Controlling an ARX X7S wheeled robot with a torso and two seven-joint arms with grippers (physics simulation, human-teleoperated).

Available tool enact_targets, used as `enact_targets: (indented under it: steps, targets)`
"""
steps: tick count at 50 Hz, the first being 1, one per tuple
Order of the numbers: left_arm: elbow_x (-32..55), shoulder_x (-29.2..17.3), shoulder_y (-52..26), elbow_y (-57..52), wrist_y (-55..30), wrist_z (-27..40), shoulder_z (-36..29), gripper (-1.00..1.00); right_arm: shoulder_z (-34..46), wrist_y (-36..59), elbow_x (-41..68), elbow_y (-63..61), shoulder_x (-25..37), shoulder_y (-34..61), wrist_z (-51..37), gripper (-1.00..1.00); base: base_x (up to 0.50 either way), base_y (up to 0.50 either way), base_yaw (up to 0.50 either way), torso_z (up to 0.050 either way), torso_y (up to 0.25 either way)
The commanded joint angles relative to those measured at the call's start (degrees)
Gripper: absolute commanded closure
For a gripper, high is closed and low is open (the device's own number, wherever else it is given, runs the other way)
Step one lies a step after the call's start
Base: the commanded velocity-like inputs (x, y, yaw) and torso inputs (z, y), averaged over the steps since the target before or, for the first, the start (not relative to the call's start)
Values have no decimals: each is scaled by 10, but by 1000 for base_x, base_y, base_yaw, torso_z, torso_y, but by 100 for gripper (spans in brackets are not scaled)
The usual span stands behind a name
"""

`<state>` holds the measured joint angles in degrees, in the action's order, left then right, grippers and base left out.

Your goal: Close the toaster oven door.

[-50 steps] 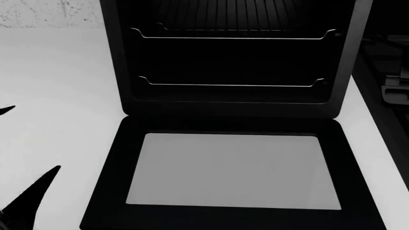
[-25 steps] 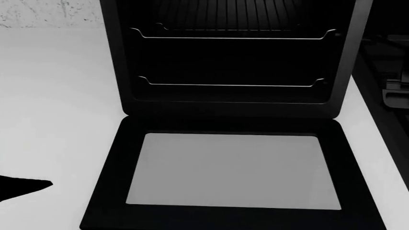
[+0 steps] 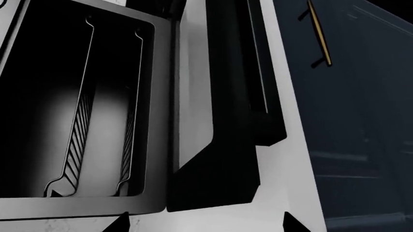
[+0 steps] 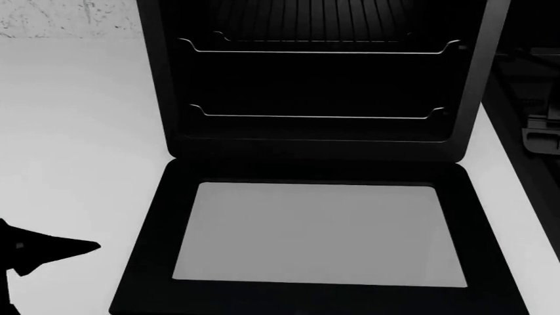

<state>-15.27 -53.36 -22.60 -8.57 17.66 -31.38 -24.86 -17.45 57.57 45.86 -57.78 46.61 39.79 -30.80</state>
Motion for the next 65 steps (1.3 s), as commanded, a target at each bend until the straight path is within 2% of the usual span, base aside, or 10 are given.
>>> enact_targets:
  steps: [1,13,21,36,39,42,45,55,65]
  targets:
    - [-33,51,-74,83,31,-17,-38,-100,-4,-18,-3,3,4,-20,-4,-100,0,0,0,0,0]
    - [-48,100,-121,157,76,-23,-76,-100,-8,-29,-4,7,11,-34,-8,-100,0,0,0,0,0]
    - [-47,103,-113,161,85,-26,-87,-100,-11,-33,1,7,15,-37,-13,-100,0,0,0,0,0]
    - [-96,126,-154,227,99,-9,-104,-100,-12,-48,-4,11,19,-54,-17,-100,3,-1,-3,0,0]
    - [-117,134,-161,236,93,14,-100,-100,-14,-49,-1,11,21,-55,-18,-100,5,-3,-7,0,0]
    - [-170,142,-180,257,117,83,-97,-100,-19,-54,-4,10,20,-66,-17,-100,13,-4,-9,0,0]
    - [-180,147,-189,262,135,115,-93,-100,-28,-55,3,8,22,-70,-17,-100,8,-5,-11,0,0]
    - [-190,139,-188,251,149,141,-89,-100,-32,-54,17,5,28,-68,-28,-100,9,-4,-9,0,0]
    - [-202,148,-200,237,170,218,-63,-100,-28,-57,22,10,34,-62,-33,-100,11,-4,-11,0,0]
